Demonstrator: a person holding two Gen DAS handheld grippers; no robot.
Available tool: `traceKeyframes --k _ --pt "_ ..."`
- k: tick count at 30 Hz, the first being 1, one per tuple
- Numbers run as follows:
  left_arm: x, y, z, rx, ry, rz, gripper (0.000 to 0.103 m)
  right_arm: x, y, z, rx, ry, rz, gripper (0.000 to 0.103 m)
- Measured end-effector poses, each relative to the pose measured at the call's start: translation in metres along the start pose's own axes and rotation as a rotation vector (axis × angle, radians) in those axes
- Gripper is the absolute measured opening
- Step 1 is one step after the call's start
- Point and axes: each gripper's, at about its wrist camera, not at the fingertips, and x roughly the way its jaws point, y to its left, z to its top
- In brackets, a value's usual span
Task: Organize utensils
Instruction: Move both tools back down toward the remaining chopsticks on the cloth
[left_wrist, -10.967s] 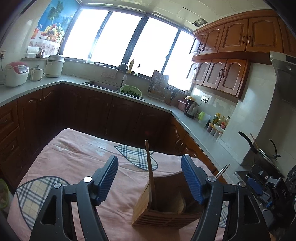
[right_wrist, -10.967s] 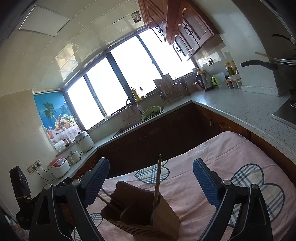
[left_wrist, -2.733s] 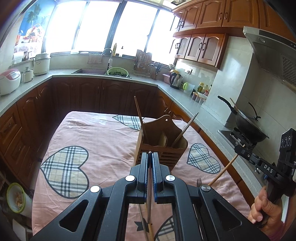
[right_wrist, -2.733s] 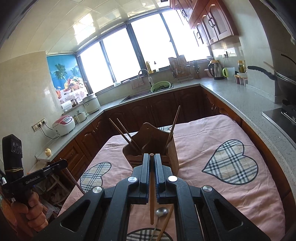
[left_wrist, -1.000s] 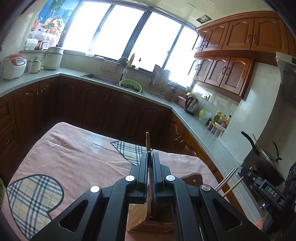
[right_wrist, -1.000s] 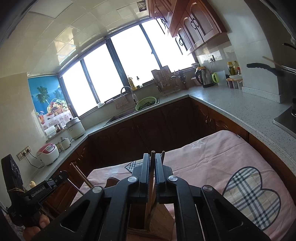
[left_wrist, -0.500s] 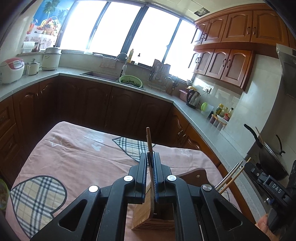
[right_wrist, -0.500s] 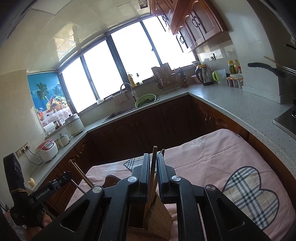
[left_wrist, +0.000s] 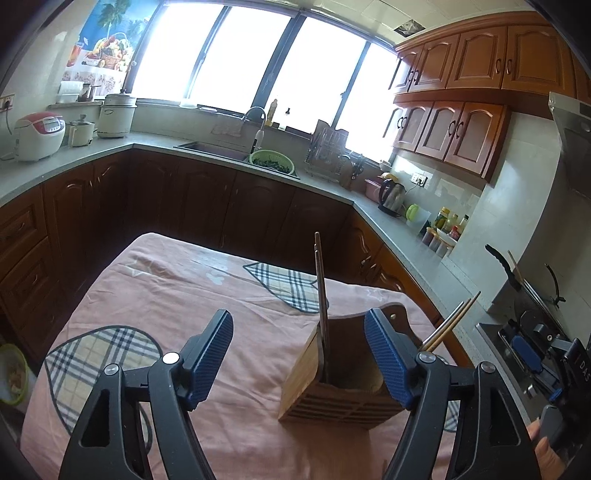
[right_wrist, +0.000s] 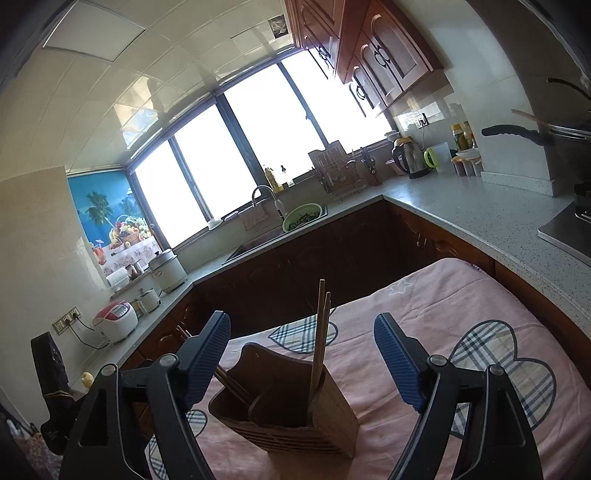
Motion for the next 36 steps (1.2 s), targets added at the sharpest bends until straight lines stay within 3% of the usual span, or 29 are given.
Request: traceKeyframes --k 19,36 --pt "-0.094 0.011 -0.061 0.009 0.159 0.073 0.074 -0.052 -0.015 -0.087 0.013 0.184 -0.043 0.082" --pt "-0.104 0.008 -0.097 0.028 0.279 0.108 0.073 -0.073 -0.016 -0.135 -0.007 0.279 -0.073 0.082"
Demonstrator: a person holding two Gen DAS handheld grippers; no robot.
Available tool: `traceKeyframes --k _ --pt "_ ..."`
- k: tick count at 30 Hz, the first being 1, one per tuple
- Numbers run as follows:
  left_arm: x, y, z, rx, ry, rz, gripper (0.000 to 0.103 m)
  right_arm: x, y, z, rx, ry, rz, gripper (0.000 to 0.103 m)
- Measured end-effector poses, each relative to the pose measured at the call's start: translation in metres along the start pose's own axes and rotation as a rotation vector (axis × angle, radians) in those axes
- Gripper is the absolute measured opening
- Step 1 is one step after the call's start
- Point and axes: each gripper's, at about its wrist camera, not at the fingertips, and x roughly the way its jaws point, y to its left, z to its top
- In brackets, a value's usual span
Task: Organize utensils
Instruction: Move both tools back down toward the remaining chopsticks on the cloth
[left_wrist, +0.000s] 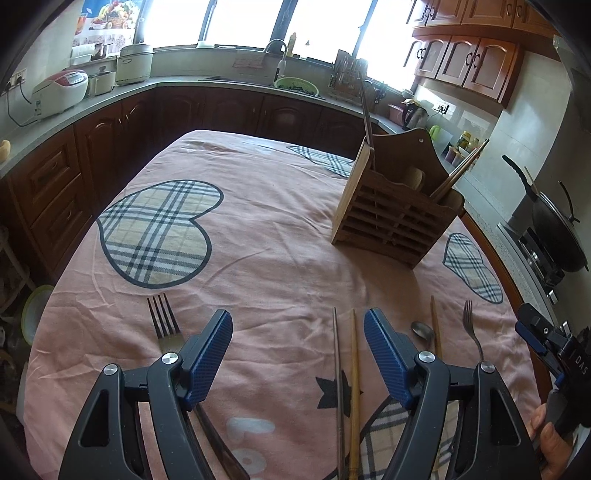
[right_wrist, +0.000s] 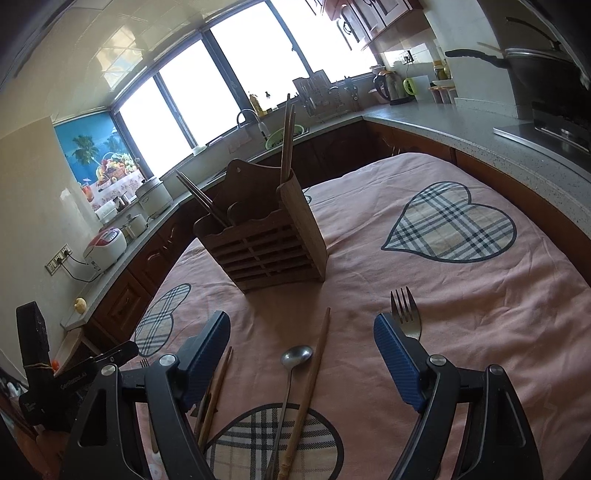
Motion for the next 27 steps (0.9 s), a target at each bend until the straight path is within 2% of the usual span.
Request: traceKeyframes --k 10,20,24,27 --pt "0.027 -0.009 0.001 0.044 0.071 0.016 0.073 0.010 0.001 -0.003 -0.015 0.037 -0.013 0.081" --pt "0.057 -0.016 0.003 0.072 0.128 0.019 0.072 0.029 -0.002 -0.002 -0.023 0.081 -0.032 0.068" --pt "0.068 -0.018 0.005 0.081 0.144 0.026 0.072 0.039 -0.002 -0.003 -0.030 0.113 -0.034 0.057" --pt "0.077 -0.018 0.006 0.084 0.159 0.031 0.070 0.046 0.000 -0.005 -0.043 0.133 -0.040 0.057"
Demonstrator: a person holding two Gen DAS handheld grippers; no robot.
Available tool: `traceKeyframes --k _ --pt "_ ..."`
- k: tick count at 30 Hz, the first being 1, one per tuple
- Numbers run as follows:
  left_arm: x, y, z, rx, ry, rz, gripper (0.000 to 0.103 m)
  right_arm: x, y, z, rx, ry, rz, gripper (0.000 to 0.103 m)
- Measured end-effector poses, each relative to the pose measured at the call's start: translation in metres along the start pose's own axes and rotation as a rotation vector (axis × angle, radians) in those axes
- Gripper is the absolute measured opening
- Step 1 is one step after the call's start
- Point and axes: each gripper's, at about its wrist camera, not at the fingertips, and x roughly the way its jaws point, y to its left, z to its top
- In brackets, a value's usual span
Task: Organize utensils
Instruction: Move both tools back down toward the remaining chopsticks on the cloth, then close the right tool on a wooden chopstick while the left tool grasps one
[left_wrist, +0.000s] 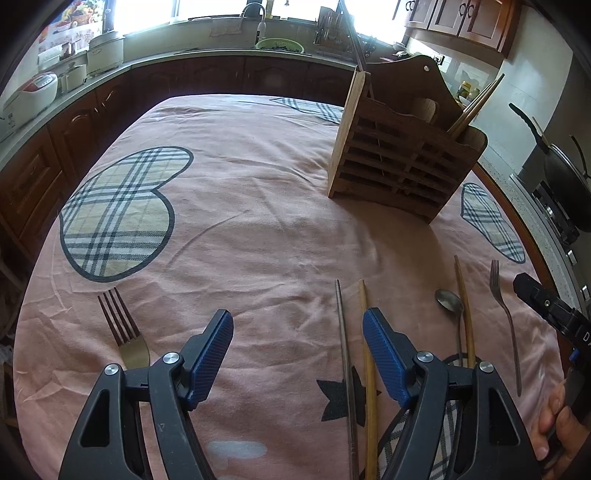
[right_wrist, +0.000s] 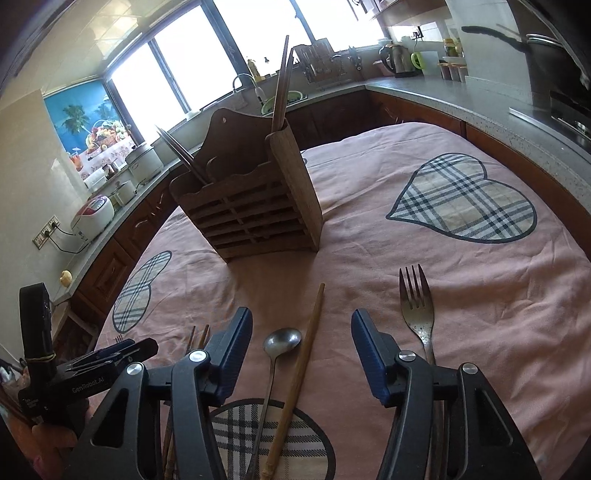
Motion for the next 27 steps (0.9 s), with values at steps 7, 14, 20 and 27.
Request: traceKeyframes --k 7,14,20,27 --pt "0.024 -0.004 0.008 0.019 0.040 0.003 0.066 0.023 0.000 0.003 -0.019 0.049 -0.024 0.048" --pt "0.053 -0.019 0.016 0.083 0.086 0.035 0.058 0.050 -0.005 0.011 -0.032 0.092 -0.059 0.041" --pt "0.065 -0.031 0.020 0.143 0.075 0.079 0.049 0.078 -0.006 0.015 -0.068 0.153 -0.093 0.036" --pt "0.071 -0.043 0.018 0.218 0.067 0.070 0.013 0.087 0.012 0.012 -0.208 0.152 -0.185 0.021"
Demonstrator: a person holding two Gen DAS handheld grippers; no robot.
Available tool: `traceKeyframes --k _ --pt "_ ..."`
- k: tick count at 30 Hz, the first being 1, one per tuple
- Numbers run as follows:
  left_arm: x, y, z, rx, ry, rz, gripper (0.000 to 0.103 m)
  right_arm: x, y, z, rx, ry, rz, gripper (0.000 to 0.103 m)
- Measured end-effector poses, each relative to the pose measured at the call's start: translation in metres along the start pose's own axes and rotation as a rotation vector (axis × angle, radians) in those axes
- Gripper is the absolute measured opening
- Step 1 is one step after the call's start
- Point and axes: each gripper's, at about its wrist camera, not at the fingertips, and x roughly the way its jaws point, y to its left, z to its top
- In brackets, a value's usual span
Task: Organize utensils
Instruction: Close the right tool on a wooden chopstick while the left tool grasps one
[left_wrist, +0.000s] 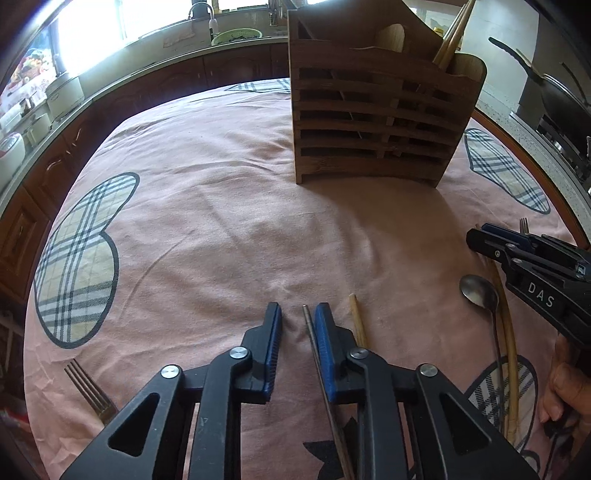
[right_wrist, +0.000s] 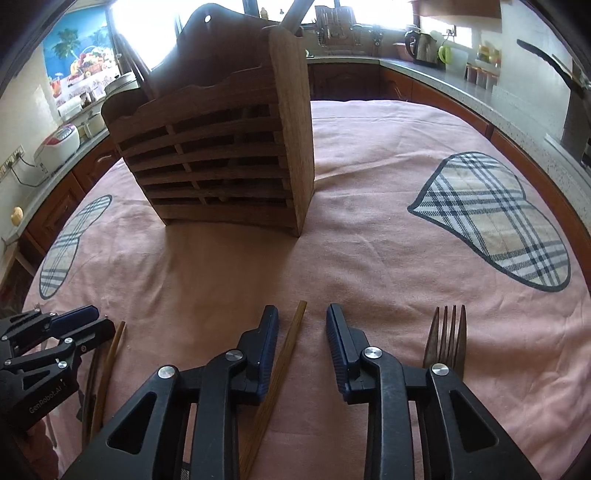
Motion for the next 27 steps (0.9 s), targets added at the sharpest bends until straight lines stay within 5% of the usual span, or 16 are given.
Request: traceKeyframes --k 5,12,27 --pt "0.000 0.000 0.000 0.003 0.001 -0.015 0.006 -0.001 0.006 -0.003 -0.025 -0.003 -0.006 0.011" --pt "-0.008 0.021 0.002 -0.089 0.009 -0.098 0.003 -0.011 -0.008 -0.003 0.080 -0.004 0.099 0.005" --pt "-0.103 0.042 -0.015 -0.139 -0.133 -0.170 0.002 -0.082 -0.011 0.009 0.126 -0.122 0.203 0.005"
